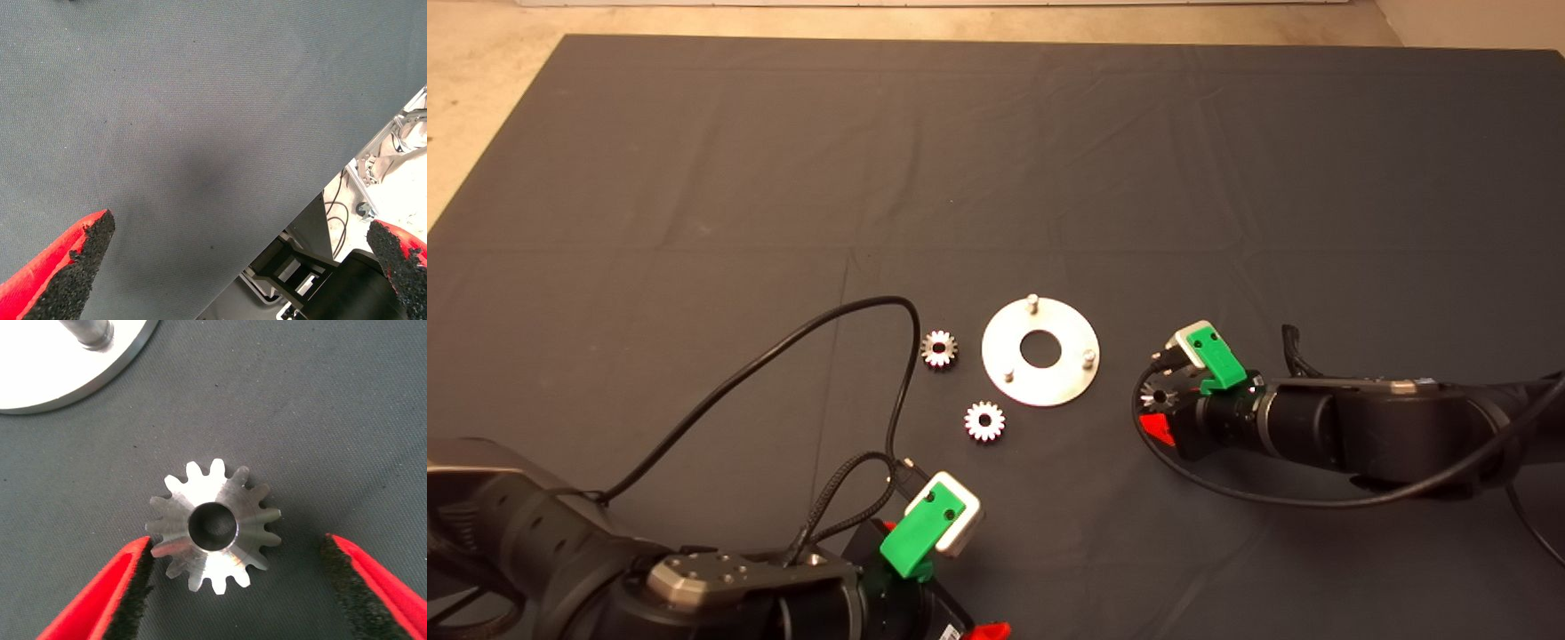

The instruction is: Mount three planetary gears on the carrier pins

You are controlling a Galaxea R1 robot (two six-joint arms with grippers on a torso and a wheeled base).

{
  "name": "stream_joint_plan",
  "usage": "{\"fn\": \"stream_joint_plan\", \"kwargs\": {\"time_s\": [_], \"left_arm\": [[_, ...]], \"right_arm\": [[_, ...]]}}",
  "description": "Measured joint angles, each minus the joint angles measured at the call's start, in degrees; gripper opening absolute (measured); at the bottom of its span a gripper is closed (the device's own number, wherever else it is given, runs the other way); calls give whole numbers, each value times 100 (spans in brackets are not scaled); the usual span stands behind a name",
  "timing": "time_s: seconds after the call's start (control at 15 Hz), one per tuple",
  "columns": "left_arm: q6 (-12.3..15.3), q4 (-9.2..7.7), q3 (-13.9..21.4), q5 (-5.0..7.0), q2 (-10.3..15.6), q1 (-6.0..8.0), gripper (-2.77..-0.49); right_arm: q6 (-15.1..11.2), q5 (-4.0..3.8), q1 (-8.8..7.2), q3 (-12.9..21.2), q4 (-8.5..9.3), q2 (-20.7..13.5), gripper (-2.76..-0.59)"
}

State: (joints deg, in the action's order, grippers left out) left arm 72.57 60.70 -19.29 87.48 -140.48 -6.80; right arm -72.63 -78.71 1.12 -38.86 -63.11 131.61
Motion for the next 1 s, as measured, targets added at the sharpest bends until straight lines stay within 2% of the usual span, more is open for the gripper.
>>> {"fn": "stream_joint_plan", "kwargs": {"time_s": [0.13,0.2,0.27,0.4,0.67,0.73,1.0], "left_arm": [[0,0,0,0,-1,0,-51],[0,0,0,0,-1,0,-51],[0,0,0,0,-1,0,-51],[0,0,0,0,-1,0,-51],[9,0,0,0,-4,0,-51],[20,0,0,0,-4,0,-51],[41,0,0,0,-4,0,-51]], "right_arm": [[17,105,0,0,2,0,-155],[17,132,0,0,2,0,-156],[17,145,0,0,0,1,-167],[17,145,0,0,0,1,-169],[20,146,-2,-22,0,0,-186],[20,149,-2,-27,0,0,-198],[22,165,-2,-41,0,0,-199]]}}
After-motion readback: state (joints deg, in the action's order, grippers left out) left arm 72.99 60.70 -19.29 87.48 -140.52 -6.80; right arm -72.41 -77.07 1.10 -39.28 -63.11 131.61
